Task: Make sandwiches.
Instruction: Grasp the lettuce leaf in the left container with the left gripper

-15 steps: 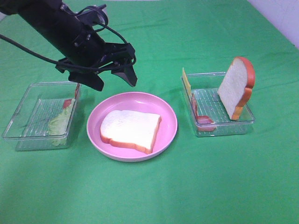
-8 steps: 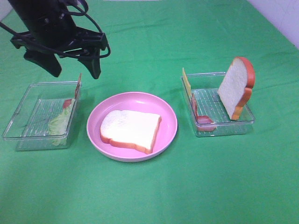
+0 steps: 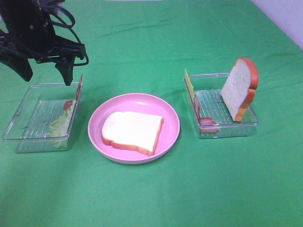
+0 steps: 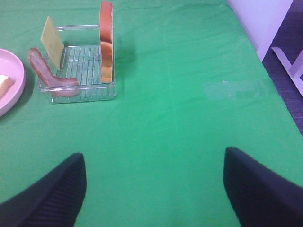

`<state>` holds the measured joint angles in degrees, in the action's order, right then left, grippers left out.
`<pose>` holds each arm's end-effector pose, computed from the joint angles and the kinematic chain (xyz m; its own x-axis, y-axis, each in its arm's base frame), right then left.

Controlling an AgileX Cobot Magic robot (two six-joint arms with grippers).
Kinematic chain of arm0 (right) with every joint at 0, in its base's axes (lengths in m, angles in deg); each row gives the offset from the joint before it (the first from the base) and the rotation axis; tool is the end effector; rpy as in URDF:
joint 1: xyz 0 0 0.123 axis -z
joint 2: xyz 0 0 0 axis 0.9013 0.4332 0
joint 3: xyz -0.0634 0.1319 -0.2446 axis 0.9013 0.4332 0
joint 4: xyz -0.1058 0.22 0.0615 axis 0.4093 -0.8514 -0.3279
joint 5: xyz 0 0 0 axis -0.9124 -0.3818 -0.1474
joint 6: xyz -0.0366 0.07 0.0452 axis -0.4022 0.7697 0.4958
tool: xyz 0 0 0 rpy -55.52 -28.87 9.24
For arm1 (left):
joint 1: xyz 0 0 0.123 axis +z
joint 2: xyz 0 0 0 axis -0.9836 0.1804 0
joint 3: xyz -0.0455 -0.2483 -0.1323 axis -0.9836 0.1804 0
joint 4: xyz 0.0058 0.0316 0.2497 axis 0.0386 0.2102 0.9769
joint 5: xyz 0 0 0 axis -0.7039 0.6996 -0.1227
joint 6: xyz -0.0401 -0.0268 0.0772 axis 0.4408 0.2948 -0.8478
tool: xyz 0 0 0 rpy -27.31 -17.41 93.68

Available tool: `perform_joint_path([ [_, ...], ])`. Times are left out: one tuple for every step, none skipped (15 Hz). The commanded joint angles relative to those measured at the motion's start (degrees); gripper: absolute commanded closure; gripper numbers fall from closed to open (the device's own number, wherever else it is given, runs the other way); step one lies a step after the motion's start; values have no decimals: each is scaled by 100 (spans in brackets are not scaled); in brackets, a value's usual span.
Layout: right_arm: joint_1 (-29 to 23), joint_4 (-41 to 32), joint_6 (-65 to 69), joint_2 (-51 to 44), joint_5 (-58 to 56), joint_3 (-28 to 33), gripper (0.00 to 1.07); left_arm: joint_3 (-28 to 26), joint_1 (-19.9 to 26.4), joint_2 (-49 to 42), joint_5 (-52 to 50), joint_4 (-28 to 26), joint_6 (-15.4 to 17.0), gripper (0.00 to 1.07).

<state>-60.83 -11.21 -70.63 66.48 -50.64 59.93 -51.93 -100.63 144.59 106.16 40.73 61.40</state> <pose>-0.0070 0.0035 0.2783 -0.4526 -0.0346 -0.8911 0.0024 0.9992 -0.0400 0.3701 -0.1336 0.2442 -0.9777 0.0691 -0.1985 0.0640 0.9974 0.0321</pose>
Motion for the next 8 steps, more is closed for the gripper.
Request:
perform_joint_path([
  [17,17,57,-74,74,17,32,-23,0,189,246,-80,-63,31],
  [17,17,57,-74,74,17,32,-23,-17,309,350,-201,-160,31],
  [17,17,57,-74,74,17,32,-23,-17,550,355,-223,-149,31],
  [17,17,57,-74,74,17,32,-23,-17,630,321,-241,-143,31],
  [17,17,57,-74,74,17,32,-23,-17,722,275,-269,-143,31],
  [17,17,57,-74,74,17,32,-23,-17,796,223,-286,-143,31],
  [17,17,57,-74,74,17,32,-23,-17,837,195,-292,-143,31],
  [17,17,57,-74,74,17,32,-23,-17,934,109,-304,-143,33],
])
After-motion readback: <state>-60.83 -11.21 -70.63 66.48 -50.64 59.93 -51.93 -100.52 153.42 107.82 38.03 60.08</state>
